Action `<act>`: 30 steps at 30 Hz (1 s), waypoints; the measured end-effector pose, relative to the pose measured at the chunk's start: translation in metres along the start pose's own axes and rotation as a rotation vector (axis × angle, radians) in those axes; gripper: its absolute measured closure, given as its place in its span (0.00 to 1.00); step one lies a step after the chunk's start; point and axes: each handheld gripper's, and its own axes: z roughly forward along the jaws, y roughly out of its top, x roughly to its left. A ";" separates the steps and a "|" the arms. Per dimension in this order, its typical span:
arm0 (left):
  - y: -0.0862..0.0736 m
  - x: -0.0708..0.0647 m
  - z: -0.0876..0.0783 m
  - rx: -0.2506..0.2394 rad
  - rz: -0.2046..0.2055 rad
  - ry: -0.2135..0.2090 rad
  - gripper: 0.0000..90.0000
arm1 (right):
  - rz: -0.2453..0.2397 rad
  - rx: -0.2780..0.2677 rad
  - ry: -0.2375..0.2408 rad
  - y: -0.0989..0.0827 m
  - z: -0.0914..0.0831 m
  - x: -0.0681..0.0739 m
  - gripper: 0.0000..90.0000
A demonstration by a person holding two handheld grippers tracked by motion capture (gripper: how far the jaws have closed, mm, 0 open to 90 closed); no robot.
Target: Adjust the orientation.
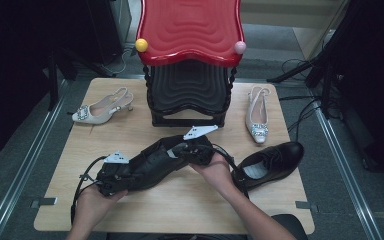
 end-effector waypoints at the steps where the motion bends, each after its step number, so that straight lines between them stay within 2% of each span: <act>1: 0.000 0.000 0.000 -0.004 -0.001 0.000 0.99 | -0.002 0.001 0.004 -0.001 0.000 0.000 1.00; 6: 0.000 0.004 0.001 -0.014 -0.001 0.002 0.99 | 0.016 0.012 0.041 -0.005 -0.004 0.001 1.00; 14: 0.002 0.009 0.003 -0.024 -0.001 -0.007 0.99 | 0.007 0.025 0.043 -0.009 -0.008 0.009 1.00; 19: 0.005 0.012 0.005 -0.027 0.009 -0.006 0.99 | -0.018 0.038 0.046 -0.012 -0.011 0.015 1.00; 30: 0.014 0.018 0.011 -0.030 0.020 -0.022 0.98 | -0.022 0.071 0.056 -0.020 -0.021 0.027 1.00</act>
